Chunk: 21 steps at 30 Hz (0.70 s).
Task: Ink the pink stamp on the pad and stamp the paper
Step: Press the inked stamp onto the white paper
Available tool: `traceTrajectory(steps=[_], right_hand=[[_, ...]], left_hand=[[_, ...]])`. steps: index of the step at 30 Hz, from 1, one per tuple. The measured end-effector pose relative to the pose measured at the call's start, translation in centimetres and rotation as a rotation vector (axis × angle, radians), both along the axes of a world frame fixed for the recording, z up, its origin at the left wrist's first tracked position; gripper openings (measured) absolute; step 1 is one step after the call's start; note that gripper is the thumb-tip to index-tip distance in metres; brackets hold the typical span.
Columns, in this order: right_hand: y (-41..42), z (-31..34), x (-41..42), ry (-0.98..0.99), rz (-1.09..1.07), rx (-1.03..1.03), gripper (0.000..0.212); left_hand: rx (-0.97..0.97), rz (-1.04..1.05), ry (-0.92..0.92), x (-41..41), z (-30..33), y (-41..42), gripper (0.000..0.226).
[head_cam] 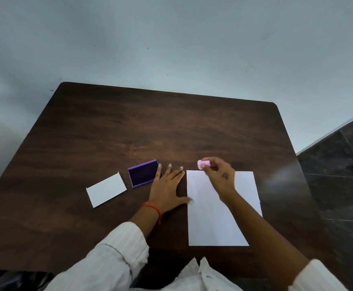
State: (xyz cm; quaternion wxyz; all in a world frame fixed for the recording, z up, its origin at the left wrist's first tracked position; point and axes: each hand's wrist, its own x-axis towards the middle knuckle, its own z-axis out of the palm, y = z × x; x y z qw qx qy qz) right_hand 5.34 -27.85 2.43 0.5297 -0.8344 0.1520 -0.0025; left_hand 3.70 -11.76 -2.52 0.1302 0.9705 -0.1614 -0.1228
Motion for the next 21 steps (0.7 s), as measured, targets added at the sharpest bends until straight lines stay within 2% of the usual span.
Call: traceTrajectory(steps=[3,7,12,16,21], right_hand=[[-1.1,0.8,-0.9,0.161,-0.173,0.501,0.021],[-1.6,0.8,-2.4,0.285,-0.255,0.845,0.02],[-1.7,0.1,-4.1,0.319,-0.27,0.98,0.029],[-1.8,-0.3,-5.1,0.331,-0.236,0.999,0.025],[-1.2,-1.0,-6.3,0.361,-0.206,0.992,0.026]], left_hand=[[0.026,-0.01,-0.001,0.0,0.3,-0.1,0.092],[-0.012,0.008,-0.002,-0.3,0.6,0.1,0.088],[-0.199,0.094,-0.058,-1.6,1.7,1.2,0.08],[-0.4,0.215,-0.074,-3.6,2.4,2.9,0.074],[-0.391,0.289,-0.115,-6.1,1.9,4.1,0.066]])
